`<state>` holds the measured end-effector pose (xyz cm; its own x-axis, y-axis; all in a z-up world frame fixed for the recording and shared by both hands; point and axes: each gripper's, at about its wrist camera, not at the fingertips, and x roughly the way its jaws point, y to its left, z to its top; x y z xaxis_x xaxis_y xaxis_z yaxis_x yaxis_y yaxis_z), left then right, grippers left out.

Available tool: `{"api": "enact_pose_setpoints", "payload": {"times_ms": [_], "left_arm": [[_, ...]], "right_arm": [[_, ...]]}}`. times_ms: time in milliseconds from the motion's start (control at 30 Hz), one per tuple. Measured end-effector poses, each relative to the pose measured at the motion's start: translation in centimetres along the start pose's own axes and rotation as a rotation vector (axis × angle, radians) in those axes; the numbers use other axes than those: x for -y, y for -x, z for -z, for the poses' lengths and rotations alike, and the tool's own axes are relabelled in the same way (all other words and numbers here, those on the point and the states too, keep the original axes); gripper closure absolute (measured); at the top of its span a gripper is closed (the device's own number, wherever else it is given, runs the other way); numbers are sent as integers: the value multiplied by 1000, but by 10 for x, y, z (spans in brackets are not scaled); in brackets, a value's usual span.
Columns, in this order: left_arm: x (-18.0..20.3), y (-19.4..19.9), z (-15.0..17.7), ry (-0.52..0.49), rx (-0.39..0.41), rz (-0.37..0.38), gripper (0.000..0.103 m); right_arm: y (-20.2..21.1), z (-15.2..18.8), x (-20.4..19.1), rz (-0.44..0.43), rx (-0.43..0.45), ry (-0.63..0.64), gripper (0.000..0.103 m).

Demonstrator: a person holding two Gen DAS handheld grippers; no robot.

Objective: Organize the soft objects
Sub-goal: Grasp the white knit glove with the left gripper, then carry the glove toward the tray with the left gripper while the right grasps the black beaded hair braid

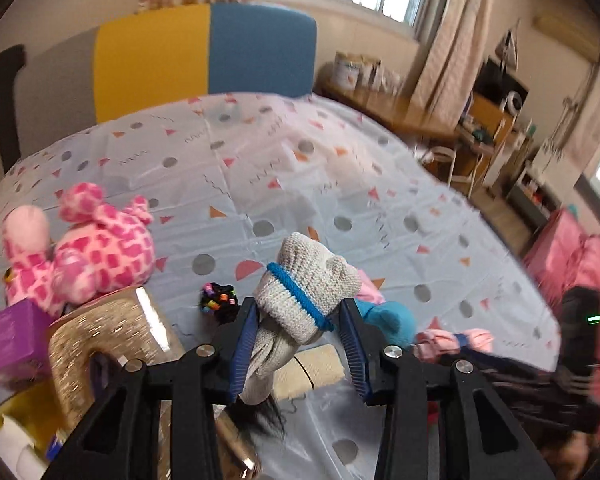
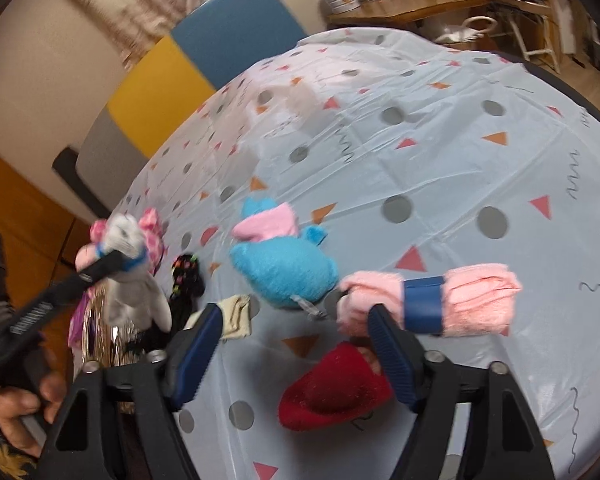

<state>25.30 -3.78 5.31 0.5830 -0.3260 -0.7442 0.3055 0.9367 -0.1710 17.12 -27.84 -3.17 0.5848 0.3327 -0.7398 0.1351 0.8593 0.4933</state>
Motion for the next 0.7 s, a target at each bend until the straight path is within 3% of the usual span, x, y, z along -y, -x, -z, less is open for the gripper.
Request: {"api": "enact_pose_setpoints", "payload": {"times_ms": [133, 233, 533, 700], "left_arm": [[-12, 36, 10, 20, 65, 10, 62], [-23, 62, 22, 41, 96, 23, 62], [-52, 105, 64, 97, 116, 23, 62], [-61, 103, 50, 112, 117, 19, 62]], "right_arm": [[-18, 5, -21, -1, -65, 81, 49], [-30, 4, -42, 1, -99, 151, 53], [-92, -13, -107, -45, -206, 231, 54], [-139, -16, -130, -21, -278, 228, 54]]}}
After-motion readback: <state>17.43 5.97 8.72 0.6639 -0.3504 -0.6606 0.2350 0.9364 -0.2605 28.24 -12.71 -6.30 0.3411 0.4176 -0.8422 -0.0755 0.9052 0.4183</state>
